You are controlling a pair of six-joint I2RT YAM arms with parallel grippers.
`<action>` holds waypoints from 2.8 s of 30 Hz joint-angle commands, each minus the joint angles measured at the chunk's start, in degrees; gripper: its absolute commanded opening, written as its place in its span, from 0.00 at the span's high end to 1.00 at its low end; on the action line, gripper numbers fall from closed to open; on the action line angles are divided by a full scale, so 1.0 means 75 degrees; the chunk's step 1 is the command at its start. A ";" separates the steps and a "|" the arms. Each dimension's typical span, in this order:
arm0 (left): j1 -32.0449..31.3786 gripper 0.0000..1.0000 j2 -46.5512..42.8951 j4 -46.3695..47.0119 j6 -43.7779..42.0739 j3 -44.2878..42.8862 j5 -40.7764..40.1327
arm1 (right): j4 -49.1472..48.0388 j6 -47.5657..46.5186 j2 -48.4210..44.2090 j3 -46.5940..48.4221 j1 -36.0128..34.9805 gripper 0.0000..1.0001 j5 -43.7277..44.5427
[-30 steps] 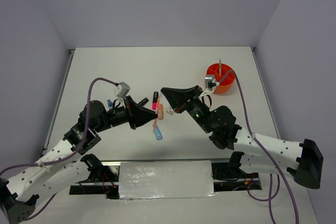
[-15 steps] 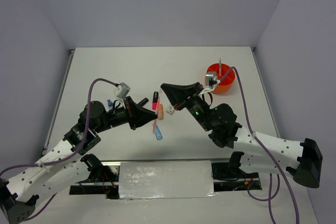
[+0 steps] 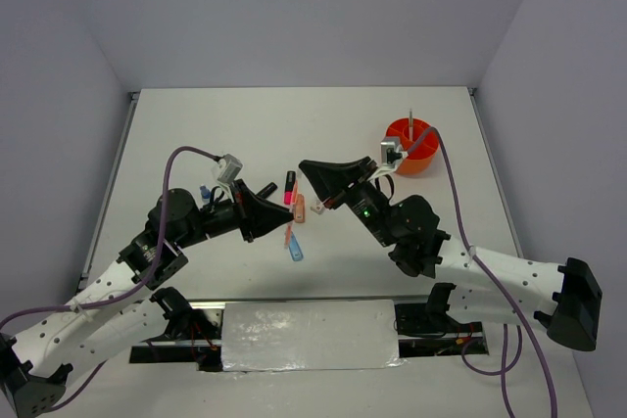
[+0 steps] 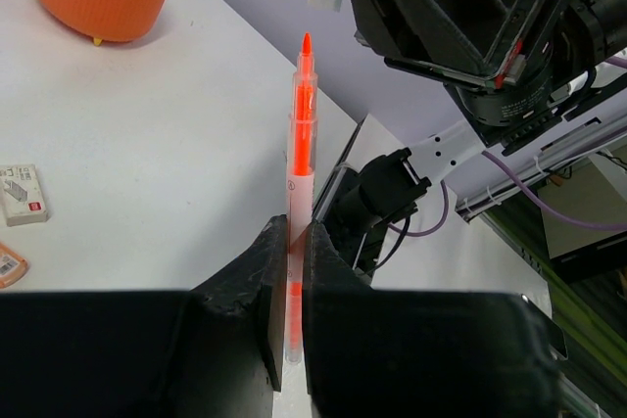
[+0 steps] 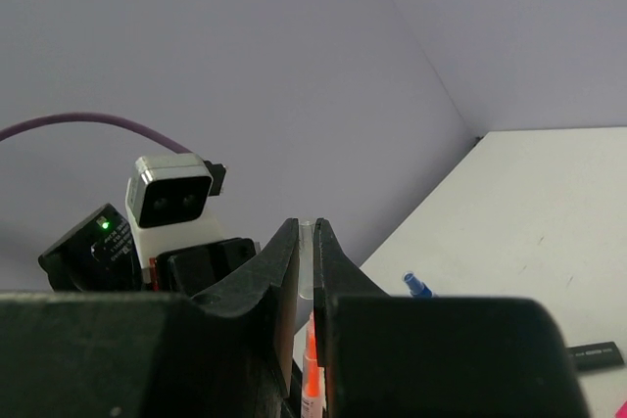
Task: Sort the stationery into containers
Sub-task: Close the pen cap on the pen.
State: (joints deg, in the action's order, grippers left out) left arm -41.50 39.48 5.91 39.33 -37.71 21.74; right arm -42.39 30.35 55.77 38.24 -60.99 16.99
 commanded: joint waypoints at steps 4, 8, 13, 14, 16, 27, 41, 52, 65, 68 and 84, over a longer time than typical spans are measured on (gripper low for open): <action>-0.0034 1.00 -0.0073 0.0243 -0.0041 -0.0245 -0.0039 | -0.0184 0.0078 0.0006 -0.0188 -0.0082 1.00 -0.0016; -0.0022 1.00 -0.0085 0.0255 -0.0041 -0.0233 -0.0039 | -0.0160 0.0102 0.0029 -0.0212 -0.0082 1.00 -0.0062; -0.0034 1.00 -0.0062 0.0278 -0.0064 -0.0268 -0.0062 | -0.0184 0.0160 0.0088 -0.0223 -0.0071 1.00 -0.0203; -0.0034 1.00 -0.0050 0.0278 -0.0065 -0.0268 -0.0062 | -0.0195 0.0219 0.0099 -0.0258 -0.0082 1.00 -0.0261; -0.0034 1.00 -0.0050 0.0266 -0.0099 -0.0268 -0.0085 | -0.0219 0.0312 0.0088 -0.0305 -0.0059 1.00 -0.0309; -0.0034 1.00 0.0009 0.0138 -0.0334 -0.0514 -0.0215 | -0.0149 0.0582 -0.0006 -0.0469 -0.0083 1.00 -0.0566; -0.0034 1.00 -0.0026 0.0021 -0.1131 -0.0948 0.0043 | 0.0098 0.1004 -0.0217 -0.0552 -0.0060 0.73 -0.1211; -0.0034 1.00 -0.0026 0.0102 -0.1190 -0.0714 0.0266 | 0.0285 0.0875 -0.0229 -0.0294 -0.0083 0.49 -0.1691; -0.0034 0.85 0.0021 -0.0191 -0.1202 -0.1065 -0.0097 | 0.0133 0.0911 0.0205 -0.0188 -0.0141 0.96 -0.2114; -0.0034 0.61 0.0079 -0.0121 -0.1143 -0.1042 0.0054 | 0.0226 0.0852 0.0147 -0.0142 -0.0176 1.00 -0.2043; -0.0034 0.95 0.0419 0.0512 -0.1037 -0.0714 0.1062 | 0.0308 0.0711 0.0029 0.0093 -0.0235 0.99 -0.2195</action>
State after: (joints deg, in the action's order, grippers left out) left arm -41.54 42.39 4.95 32.21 -42.85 26.06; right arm -38.83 35.64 57.01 35.81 -62.11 1.93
